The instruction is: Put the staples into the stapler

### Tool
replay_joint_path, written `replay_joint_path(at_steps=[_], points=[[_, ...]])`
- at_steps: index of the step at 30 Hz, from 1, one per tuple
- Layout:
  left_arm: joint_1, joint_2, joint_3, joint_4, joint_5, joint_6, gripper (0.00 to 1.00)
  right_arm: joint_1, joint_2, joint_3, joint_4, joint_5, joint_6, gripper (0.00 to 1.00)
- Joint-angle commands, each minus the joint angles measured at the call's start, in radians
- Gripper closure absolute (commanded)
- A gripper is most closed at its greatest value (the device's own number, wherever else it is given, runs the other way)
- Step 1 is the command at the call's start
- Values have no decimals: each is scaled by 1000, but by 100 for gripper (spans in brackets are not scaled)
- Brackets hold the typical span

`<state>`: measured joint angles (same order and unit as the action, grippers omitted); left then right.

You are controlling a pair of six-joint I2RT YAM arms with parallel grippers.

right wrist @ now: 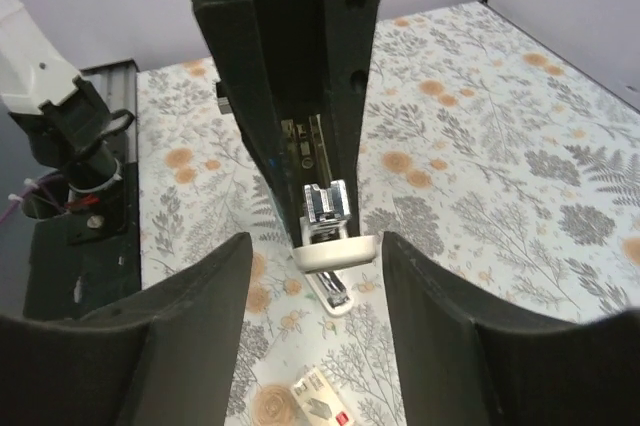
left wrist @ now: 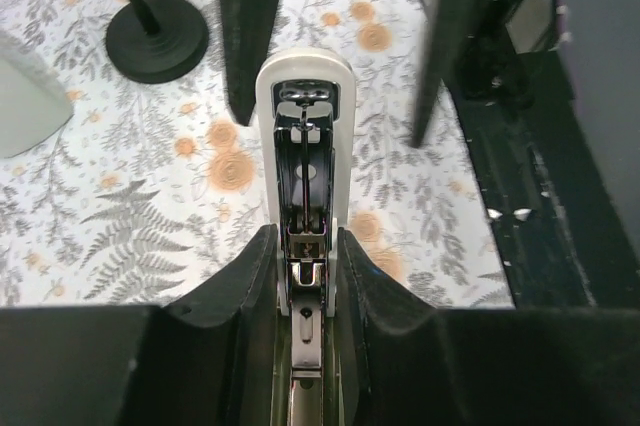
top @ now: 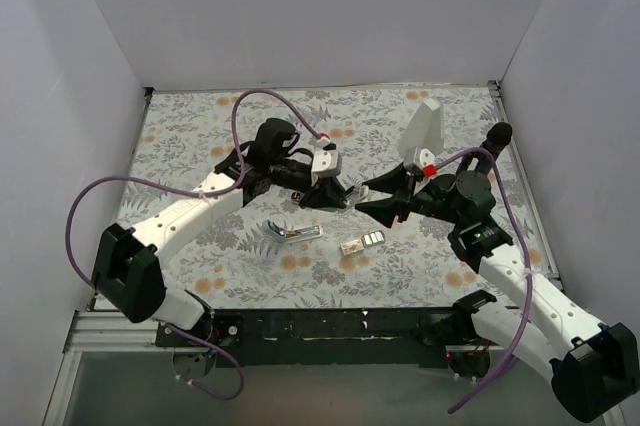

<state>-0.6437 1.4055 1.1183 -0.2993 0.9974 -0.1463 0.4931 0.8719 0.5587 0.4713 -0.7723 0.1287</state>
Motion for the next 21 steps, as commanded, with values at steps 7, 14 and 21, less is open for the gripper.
replay_joint_path(at_steps=[7,14,21], points=[[4,269,265,-362,-261,365,100,-2,-215,-100,-244,416,-94,19],[3,416,354,-426,-356,453,100,-1,-408,-190,-289,633,-47,16],[-19,506,376,-443,-486,525,100,-1,-482,-212,-319,703,-35,17]])
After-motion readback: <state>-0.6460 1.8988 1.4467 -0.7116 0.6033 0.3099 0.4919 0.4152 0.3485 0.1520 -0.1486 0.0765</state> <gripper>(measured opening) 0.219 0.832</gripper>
